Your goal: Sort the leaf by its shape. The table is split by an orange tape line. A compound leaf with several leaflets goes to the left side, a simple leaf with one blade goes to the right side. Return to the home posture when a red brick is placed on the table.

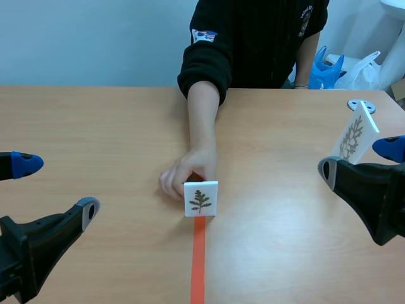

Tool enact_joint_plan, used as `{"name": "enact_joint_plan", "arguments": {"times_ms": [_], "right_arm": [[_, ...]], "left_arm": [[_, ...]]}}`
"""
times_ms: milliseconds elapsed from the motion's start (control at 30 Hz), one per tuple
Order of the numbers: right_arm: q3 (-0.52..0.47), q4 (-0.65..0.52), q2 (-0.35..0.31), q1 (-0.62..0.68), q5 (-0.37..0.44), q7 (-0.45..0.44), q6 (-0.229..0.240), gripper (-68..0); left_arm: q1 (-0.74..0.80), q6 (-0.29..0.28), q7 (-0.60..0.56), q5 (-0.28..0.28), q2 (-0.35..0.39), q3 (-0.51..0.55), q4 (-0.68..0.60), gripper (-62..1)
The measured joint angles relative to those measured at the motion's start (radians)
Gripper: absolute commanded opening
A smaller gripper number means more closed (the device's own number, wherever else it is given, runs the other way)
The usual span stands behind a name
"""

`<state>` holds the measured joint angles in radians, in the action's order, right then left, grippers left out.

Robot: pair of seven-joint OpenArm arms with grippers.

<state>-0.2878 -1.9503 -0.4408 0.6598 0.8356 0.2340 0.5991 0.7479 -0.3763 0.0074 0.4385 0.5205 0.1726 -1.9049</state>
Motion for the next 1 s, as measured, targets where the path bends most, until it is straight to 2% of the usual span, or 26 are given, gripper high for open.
{"name": "enact_joint_plan", "arguments": {"times_ms": [333, 733, 833, 1000], "right_arm": [[0.000, 0.000, 0.000, 0.000, -0.004, 0.003, 0.000, 0.4], [0.002, 0.004, 0.000, -0.017, -0.061, 0.000, 0.000, 0.4], [0.031, 0.022, 0.000, -0.058, -0.096, -0.008, 0.000, 0.4], [0.134, 0.084, 0.000, -0.145, -0.174, -0.037, 0.000, 0.4]], "left_arm": [[0.000, 0.000, 0.000, 0.000, 0.000, 0.000, 0.000, 1.4], [0.000, 0.000, 0.000, 0.000, 0.000, 0.000, 0.000, 1.4], [0.000, 0.000, 0.000, 0.000, 0.000, 0.000, 0.000, 1.4], [0.000, 0.000, 0.000, 0.000, 0.000, 0.000, 0.000, 1.4]]}}
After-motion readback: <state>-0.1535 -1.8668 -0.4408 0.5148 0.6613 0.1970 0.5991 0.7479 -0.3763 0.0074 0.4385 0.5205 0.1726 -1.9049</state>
